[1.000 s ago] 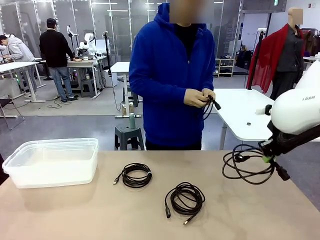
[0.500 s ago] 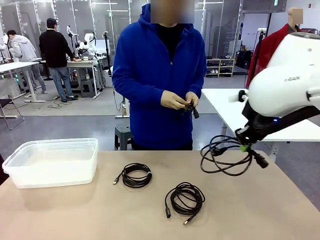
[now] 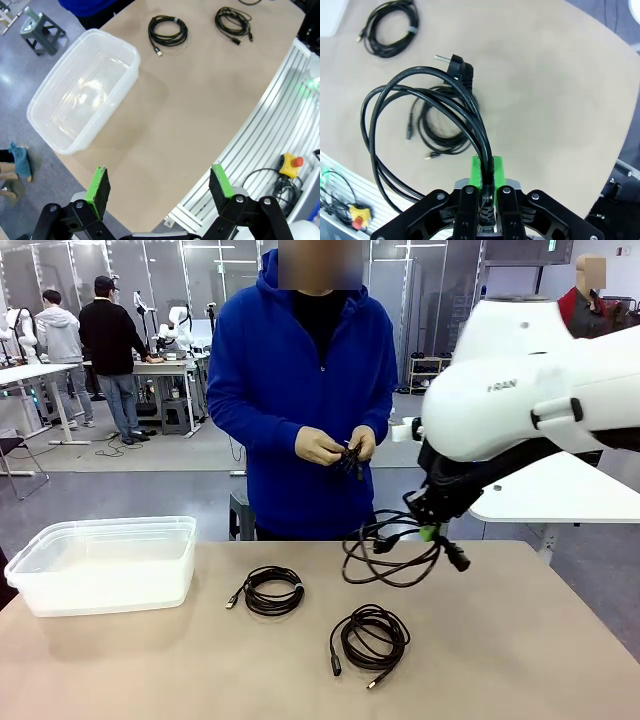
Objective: Organize and store the cables.
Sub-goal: Place the Power Cable into the Organizing box.
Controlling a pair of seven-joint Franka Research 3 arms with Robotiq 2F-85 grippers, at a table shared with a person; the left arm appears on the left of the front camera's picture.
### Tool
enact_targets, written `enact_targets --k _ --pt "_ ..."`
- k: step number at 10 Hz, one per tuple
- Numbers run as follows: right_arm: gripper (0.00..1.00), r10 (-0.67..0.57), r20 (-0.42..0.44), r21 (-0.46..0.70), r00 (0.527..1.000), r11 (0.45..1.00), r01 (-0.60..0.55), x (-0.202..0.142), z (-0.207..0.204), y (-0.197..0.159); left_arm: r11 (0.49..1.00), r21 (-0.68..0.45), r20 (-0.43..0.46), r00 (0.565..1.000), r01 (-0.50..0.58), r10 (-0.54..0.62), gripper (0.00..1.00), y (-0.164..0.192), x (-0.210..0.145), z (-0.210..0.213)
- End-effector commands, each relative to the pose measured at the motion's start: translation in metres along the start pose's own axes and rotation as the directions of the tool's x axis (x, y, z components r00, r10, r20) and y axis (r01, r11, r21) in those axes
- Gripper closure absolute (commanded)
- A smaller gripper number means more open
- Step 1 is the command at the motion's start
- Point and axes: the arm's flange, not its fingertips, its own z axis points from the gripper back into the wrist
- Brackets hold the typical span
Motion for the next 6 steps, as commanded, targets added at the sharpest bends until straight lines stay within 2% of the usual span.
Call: enact_targets --k 1,3,6 --pt "0.89 0.009 -0.015 -0.009 1.0 1.0 -0.009 0.021 -0.006 0.04 1.0 0.0 0.0 1.0 0.0 0.0 0.0 0.0 0.0 0.0" --pt "0.89 0.084 -0.018 -0.005 0.996 0.996 -0.084 0.028 -0.017 0.069 1.0 0.0 0.0 1.0 0.0 0.0 0.0 0.0 0.0 0.0" --pt "0.89 0.144 -0.08 0.009 0.986 0.99 -0.144 0.035 -0.046 0.117 1.0 0.0 0.0 1.0 0.0 0.0 0.0 0.0 0.0 0.0"
